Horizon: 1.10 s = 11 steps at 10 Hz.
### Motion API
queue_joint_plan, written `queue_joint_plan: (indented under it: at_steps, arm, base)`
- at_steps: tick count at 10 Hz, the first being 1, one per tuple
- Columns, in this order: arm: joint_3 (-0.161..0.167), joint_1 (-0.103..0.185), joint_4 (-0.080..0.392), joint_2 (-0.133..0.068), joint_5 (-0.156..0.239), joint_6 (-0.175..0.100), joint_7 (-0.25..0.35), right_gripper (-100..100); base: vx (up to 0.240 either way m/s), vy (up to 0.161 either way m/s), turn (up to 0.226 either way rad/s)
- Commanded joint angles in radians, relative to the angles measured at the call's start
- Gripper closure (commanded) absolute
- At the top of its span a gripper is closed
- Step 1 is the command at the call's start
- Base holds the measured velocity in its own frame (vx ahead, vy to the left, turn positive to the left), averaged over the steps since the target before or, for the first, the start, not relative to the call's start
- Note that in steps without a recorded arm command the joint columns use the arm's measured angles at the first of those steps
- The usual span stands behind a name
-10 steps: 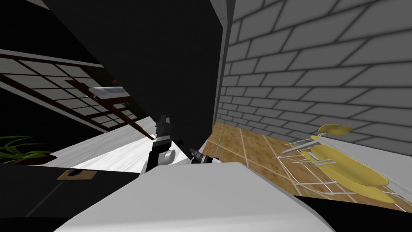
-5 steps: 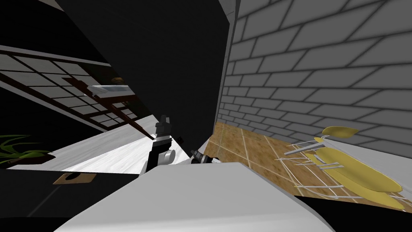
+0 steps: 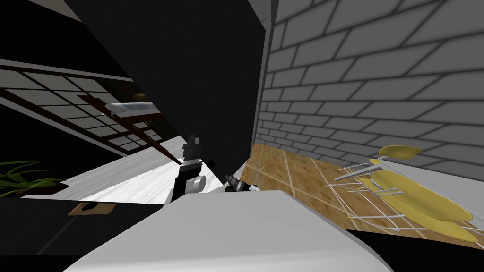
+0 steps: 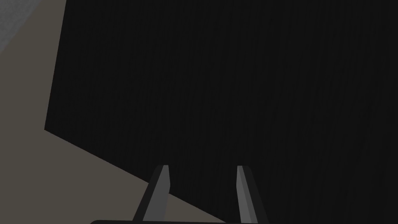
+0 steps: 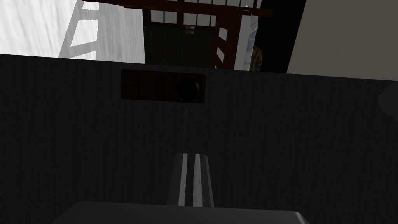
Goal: Push the door open
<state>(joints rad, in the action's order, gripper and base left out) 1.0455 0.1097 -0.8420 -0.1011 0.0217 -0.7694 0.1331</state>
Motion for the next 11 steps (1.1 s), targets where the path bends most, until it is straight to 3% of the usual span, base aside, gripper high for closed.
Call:
queue_joint_plan:
  at_steps: [1,5,9,10,11]
  arm:
    - [-0.037,-0.002,0.024,0.013,0.003,-0.003,-0.016,-100]
    - [-0.116,-0.007,0.047,0.034,0.011,0.004,-0.045,-100]
    - [-0.203,-0.013,0.072,0.073,0.019,0.011,-0.077,-100]
    - [-0.192,-0.011,0.064,0.065,0.018,0.014,-0.071,-100]
    - [-0.200,-0.008,0.072,0.057,0.018,0.015,-0.075,-100]
  base:
    - [-0.054,0.155,-0.111]
    - [-0.064,0.173,-0.075]
    - [-0.059,0.143,-0.078]
    - [-0.033,0.052,-0.015]
    - [0.089,0.116,0.044]
